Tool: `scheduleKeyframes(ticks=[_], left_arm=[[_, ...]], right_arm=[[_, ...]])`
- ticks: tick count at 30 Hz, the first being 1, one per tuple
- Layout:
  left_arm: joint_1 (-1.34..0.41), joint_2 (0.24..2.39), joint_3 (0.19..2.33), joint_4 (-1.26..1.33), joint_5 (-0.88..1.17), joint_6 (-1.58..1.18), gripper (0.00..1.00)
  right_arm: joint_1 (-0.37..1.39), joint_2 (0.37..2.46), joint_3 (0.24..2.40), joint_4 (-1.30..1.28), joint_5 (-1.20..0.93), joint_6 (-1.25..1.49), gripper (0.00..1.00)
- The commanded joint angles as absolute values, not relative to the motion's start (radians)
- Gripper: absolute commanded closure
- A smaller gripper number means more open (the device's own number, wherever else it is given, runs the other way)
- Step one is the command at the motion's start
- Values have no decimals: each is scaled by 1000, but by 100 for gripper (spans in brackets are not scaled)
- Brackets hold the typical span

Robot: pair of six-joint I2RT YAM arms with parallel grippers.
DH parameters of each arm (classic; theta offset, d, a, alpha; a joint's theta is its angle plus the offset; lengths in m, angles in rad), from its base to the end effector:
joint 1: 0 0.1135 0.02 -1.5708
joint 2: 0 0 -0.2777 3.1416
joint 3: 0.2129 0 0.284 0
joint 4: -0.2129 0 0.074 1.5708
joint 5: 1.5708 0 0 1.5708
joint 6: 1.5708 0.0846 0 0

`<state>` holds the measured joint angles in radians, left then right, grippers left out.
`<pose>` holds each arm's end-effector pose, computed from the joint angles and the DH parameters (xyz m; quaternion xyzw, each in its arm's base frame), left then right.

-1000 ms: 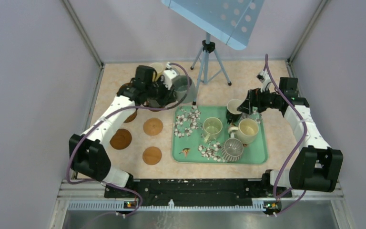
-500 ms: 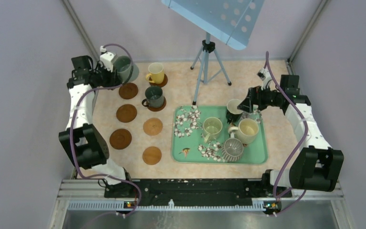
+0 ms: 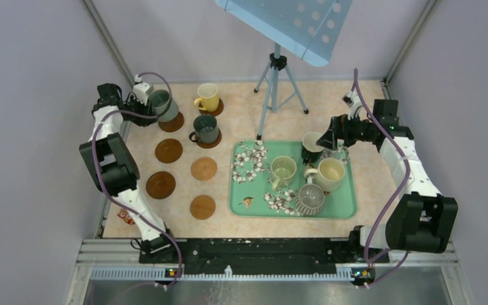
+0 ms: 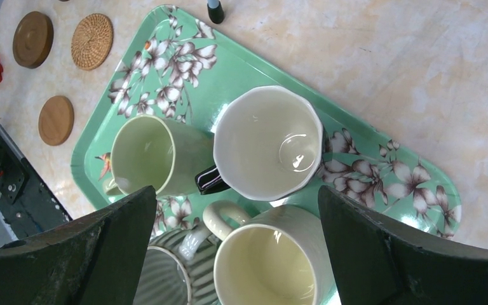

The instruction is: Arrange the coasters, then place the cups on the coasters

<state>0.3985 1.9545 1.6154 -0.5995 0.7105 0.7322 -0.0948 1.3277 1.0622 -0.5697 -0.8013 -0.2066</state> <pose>0.4706 0.1382 0.2238 0.2546 0.8608 -0.1230 0.4232 0.3302 0.0296 0.2696 -0.1880 0.8500 0.3101 0.3820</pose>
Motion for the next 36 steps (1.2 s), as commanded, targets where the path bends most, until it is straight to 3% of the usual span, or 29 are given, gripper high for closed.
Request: scheduleKeyframes(ticks=[1,36], left_arm=[[397,1987,1731,-497,792,778,100],[394,2124,1694,-465,764,826,100]], right_arm=[[-103,1343,1094,-549,-810,-211,4],[-103,1373,1091,-543,-807,-215,4]])
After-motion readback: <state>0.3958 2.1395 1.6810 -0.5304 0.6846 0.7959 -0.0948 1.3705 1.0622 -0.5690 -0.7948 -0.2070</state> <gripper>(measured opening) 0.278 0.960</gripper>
